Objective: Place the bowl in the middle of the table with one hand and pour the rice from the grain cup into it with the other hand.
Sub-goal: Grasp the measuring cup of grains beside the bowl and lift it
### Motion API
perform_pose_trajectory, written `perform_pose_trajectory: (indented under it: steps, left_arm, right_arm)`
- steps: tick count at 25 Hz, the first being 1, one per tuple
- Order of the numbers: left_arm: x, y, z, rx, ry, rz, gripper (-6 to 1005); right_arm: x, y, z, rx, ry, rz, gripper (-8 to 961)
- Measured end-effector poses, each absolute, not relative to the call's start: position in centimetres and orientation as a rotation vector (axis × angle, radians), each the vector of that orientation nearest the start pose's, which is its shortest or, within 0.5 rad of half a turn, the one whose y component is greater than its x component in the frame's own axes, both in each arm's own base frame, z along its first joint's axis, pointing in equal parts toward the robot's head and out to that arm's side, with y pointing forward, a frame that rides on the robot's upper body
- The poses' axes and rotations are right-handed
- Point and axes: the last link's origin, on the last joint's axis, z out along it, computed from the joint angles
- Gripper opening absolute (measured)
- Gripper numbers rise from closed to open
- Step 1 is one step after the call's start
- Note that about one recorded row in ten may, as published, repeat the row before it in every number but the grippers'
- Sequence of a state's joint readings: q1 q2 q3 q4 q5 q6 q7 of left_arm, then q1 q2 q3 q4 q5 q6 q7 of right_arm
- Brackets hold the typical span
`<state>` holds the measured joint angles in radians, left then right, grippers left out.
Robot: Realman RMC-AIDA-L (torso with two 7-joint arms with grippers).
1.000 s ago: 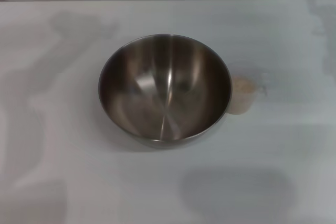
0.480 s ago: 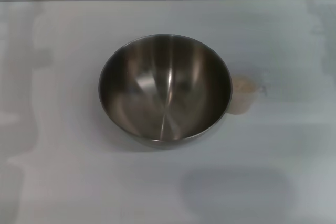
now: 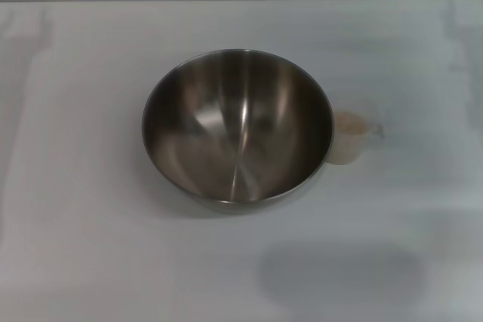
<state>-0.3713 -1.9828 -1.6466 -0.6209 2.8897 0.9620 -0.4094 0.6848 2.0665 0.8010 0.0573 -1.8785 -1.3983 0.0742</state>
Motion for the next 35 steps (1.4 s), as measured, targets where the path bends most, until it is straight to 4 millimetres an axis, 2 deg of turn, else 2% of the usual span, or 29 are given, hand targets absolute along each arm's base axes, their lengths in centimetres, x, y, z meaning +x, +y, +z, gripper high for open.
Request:
perform_pose_trajectory:
  steps: [6,10,11,12,16,17,21,26,35]
  left_arm:
    - [-30.7,38.8,10.4,-1.365,-0.514,-0.932,615]
    - [-30.8,38.9,10.6,-1.370,-0.499,-0.905,634]
    - [-30.8,39.1,10.8,-1.369,-0.488,-0.892,638]
    - [-30.8,39.1,10.8,-1.369,-0.488,-0.892,645]
    - [-30.6,39.5,10.9,-1.381,-0.444,-0.845,672]
    - [-30.6,39.5,10.9,-1.381,-0.444,-0.845,672]
    - [-30.5,39.9,11.0,-1.369,-0.420,-0.805,672]
    - [-30.6,40.2,11.2,-1.359,-0.420,-0.795,672]
    - [-30.4,40.4,11.3,-1.363,-0.405,-0.783,671]
  right_arm:
    - [28.4,35.2,2.9,-1.297,0.359,0.935,626]
    - [29.5,31.6,0.6,-1.324,0.400,0.897,626]
    - [29.6,29.8,-0.5,-1.334,0.413,0.869,626]
    - [29.6,29.8,-0.5,-1.334,0.413,0.869,625]
    - [29.8,26.3,-2.3,-1.365,0.394,0.772,624]
    - [29.8,26.3,-2.3,-1.365,0.394,0.772,624]
    - [30.0,24.1,-3.5,-1.405,0.399,0.717,625]
    - [30.7,23.0,-5.1,-1.486,0.451,0.670,626]
    - [30.8,22.6,-6.7,-1.570,0.494,0.642,625]
